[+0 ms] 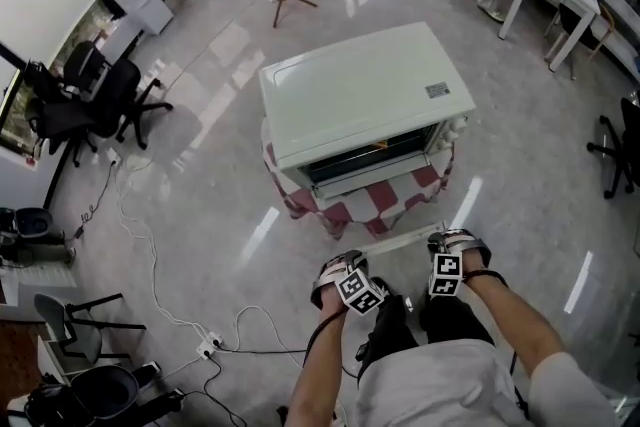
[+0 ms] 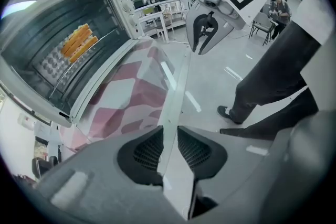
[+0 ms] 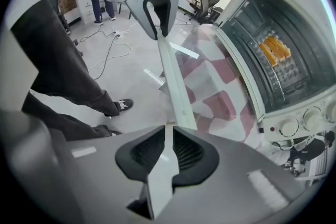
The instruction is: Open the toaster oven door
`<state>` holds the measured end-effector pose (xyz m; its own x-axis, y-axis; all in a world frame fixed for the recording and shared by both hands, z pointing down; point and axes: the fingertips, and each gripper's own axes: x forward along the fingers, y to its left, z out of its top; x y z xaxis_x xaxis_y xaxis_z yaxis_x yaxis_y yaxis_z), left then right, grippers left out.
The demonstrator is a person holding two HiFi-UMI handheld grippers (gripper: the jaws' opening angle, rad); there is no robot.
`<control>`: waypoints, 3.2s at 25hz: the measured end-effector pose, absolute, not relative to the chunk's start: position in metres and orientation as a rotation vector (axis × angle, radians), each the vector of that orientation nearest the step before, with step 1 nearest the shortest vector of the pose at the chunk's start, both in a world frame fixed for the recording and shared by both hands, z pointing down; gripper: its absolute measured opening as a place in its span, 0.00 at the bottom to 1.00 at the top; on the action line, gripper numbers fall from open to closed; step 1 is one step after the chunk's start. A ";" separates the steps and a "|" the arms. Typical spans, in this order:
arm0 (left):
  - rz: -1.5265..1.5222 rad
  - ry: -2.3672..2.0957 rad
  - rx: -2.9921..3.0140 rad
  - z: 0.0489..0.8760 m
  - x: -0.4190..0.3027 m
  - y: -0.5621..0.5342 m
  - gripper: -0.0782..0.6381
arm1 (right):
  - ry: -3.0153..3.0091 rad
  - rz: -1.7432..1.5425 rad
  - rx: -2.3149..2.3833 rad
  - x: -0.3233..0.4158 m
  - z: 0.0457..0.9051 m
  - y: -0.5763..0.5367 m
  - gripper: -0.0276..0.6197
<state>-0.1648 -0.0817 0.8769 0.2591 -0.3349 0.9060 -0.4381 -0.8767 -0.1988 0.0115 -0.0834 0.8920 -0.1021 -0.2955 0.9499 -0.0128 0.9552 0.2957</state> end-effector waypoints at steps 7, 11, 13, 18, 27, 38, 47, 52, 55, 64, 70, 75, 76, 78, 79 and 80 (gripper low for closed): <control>1.588 -0.797 2.275 0.861 -0.167 -0.045 0.24 | -1.781 -0.093 0.263 0.011 0.861 -0.058 0.12; 1.340 -0.982 2.199 0.832 -0.156 -0.032 0.24 | -1.924 0.032 0.404 -0.001 0.826 -0.056 0.12; 1.278 -1.071 2.168 0.817 -0.151 -0.024 0.24 | -1.984 0.097 0.474 -0.004 0.814 -0.053 0.12; 1.187 -1.216 2.144 0.783 -0.135 0.000 0.24 | -2.112 0.280 0.650 -0.004 0.787 -0.041 0.12; 0.840 -1.414 2.127 0.713 -0.110 0.020 0.24 | -2.296 0.412 0.880 0.024 0.724 -0.035 0.13; 0.487 -1.587 2.219 0.629 -0.079 0.029 0.24 | -2.385 0.641 1.110 0.062 0.698 -0.006 0.12; 0.348 -1.626 2.183 0.613 -0.088 0.033 0.23 | -2.455 0.531 1.120 0.055 0.664 -0.017 0.10; 0.268 -1.626 2.135 0.621 -0.090 0.033 0.23 | -2.449 0.519 1.114 0.058 0.669 -0.019 0.10; 0.253 -1.611 2.130 0.625 -0.086 0.031 0.23 | -2.457 0.497 1.111 0.056 0.665 -0.022 0.10; 0.201 -1.614 2.152 0.617 -0.079 0.020 0.17 | -2.492 0.452 1.135 0.053 0.651 -0.028 0.05; 0.201 -1.613 2.168 0.613 -0.074 0.015 0.13 | -2.501 0.428 1.120 0.048 0.646 -0.030 0.05; 0.149 -1.619 2.180 0.605 -0.078 0.014 0.11 | -2.515 0.394 1.092 0.044 0.643 -0.029 0.05; 0.148 -1.622 2.179 0.604 -0.079 0.014 0.11 | -2.517 0.392 1.089 0.043 0.643 -0.029 0.05; 0.161 -1.629 2.172 0.607 -0.080 0.015 0.11 | -2.520 0.396 1.083 0.042 0.644 -0.029 0.05; 0.168 -1.632 2.166 0.608 -0.081 0.015 0.11 | -2.520 0.399 1.077 0.042 0.645 -0.028 0.05; 0.174 -1.635 2.161 0.609 -0.081 0.016 0.11 | -2.521 0.402 1.067 0.041 0.646 -0.026 0.05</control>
<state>-0.0812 0.0160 0.6092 0.2995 -0.8889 0.3467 -0.9420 -0.2178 0.2555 0.0409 -0.0263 0.6457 -0.6432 -0.6254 0.4418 -0.7318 0.6719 -0.1142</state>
